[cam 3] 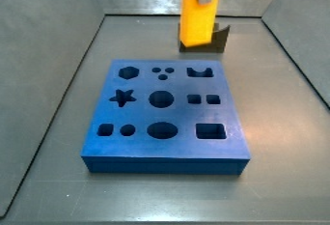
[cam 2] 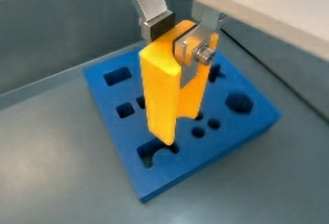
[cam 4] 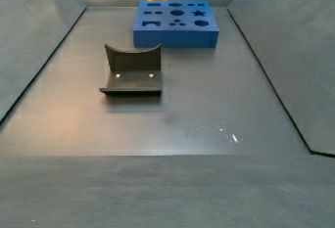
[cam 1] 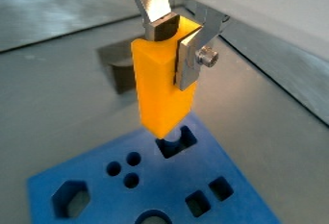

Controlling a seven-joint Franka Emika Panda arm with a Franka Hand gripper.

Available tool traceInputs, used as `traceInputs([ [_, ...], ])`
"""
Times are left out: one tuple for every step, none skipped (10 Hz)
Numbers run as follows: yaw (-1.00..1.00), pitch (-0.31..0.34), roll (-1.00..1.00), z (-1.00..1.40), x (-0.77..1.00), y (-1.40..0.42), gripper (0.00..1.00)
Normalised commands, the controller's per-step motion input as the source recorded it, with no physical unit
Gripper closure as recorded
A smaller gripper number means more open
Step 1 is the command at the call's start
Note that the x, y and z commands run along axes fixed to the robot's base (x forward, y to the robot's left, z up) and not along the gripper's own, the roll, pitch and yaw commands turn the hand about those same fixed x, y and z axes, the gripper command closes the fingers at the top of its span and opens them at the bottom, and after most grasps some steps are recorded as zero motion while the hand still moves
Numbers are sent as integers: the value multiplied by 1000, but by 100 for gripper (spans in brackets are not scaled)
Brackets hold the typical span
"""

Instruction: Insert the arch object.

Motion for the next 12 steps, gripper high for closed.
traceInputs([
  [-723, 0, -29, -443, 40, 37, 100],
  [-691, 0, 0, -451, 0, 0, 100],
  [-569, 0, 0, -426, 31, -60, 100],
  [-526, 0, 31, -400, 0, -80, 100],
  [-529, 14, 43, -397, 17, -100, 100],
  [-360, 17, 20, -366, 26, -20, 100],
  [-214, 21, 76, -286, 0, 0, 100],
  [-234, 51, 71, -249, 34, 0, 100],
  [-266, 74, 83, -186, 57, 0, 100],
  [-263, 76, 64, -200, 77, 0, 100],
  [-280, 76, 26, -249, 234, 0, 100],
  [-289, 89, 4, -291, 400, 0, 100],
])
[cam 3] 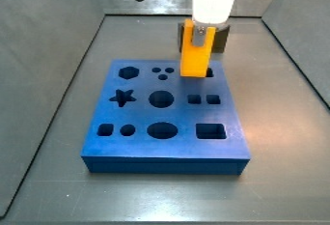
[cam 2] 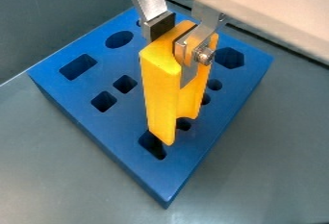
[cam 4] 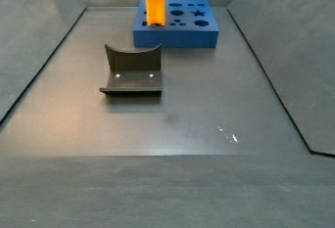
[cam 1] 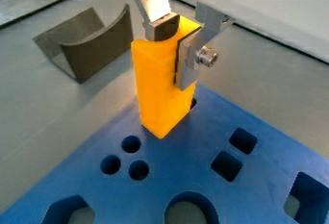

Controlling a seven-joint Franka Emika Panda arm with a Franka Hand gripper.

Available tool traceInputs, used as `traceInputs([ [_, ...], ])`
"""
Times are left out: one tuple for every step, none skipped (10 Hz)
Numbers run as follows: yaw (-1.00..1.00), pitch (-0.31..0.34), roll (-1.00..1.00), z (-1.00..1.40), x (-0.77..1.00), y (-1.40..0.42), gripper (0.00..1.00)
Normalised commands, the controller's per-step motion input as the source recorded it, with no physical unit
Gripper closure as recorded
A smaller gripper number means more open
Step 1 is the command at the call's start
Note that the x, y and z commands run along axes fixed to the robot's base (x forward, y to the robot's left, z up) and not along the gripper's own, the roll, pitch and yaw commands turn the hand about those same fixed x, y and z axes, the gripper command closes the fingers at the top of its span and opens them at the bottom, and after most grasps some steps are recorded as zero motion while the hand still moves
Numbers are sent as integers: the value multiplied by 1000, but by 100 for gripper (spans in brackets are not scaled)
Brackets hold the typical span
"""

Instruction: Insert the arch object.

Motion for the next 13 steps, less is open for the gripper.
traceInputs([
  [-234, 87, 10, -323, 429, 0, 100],
  [0, 47, 66, -331, 303, 0, 100],
  [0, 21, 91, -354, 274, -11, 100],
  [137, 0, 137, -391, 214, -66, 100],
  [289, 0, 176, -403, 223, -77, 100],
  [266, 0, 160, -409, 177, -74, 100],
  [174, 0, 117, -400, 86, -69, 100],
  [43, -9, 64, -414, 0, -49, 100],
  [0, -39, 37, -491, 0, -23, 100],
  [-14, -7, 17, -509, 0, -3, 100],
  [-71, -4, 0, -506, 0, 0, 100],
  [-63, -56, 31, -523, 0, -3, 100],
  [-14, -87, 0, -163, 0, -6, 100],
])
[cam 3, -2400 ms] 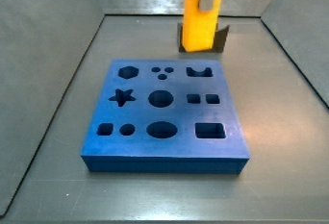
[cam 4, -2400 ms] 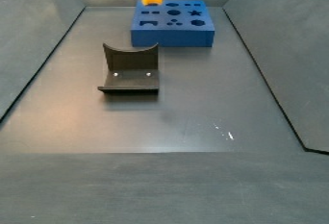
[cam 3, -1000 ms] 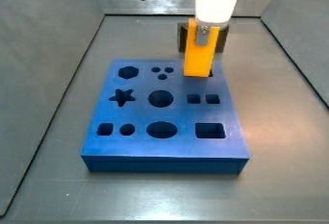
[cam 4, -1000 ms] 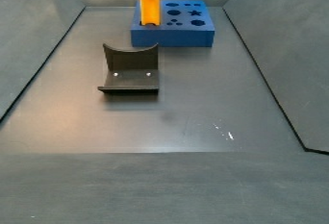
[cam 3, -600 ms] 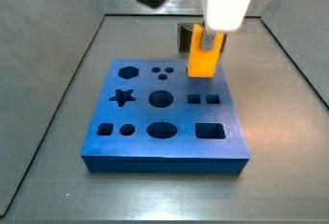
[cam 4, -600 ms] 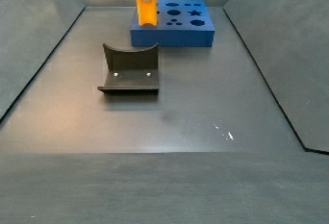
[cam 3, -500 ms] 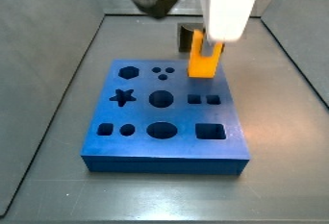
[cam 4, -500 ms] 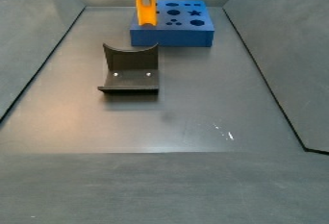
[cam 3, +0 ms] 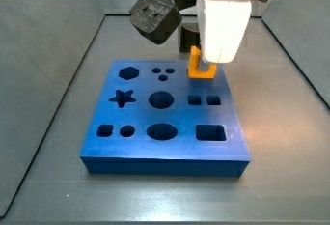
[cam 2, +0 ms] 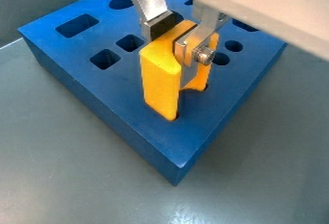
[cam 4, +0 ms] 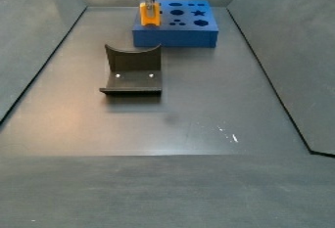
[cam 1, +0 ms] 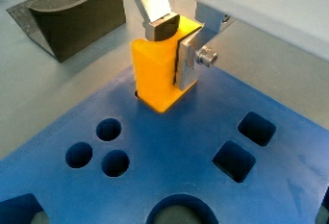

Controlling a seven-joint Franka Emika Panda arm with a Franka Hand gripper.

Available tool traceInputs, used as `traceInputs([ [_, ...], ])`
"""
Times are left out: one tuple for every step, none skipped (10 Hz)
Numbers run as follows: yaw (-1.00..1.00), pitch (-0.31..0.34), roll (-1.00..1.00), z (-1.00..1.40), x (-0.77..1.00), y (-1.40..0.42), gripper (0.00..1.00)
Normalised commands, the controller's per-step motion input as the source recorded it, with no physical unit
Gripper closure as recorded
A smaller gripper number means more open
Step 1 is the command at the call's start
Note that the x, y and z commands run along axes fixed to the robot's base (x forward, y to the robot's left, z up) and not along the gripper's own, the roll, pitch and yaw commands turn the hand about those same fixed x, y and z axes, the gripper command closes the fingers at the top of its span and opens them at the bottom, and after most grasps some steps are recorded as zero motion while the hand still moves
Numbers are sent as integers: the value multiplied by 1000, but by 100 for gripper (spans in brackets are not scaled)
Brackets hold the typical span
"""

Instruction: Insert the arch object.

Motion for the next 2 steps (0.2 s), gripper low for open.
traceInputs([
  [0, -20, 0, 0, 0, 0, 100],
  [0, 0, 0, 0, 0, 0, 100],
])
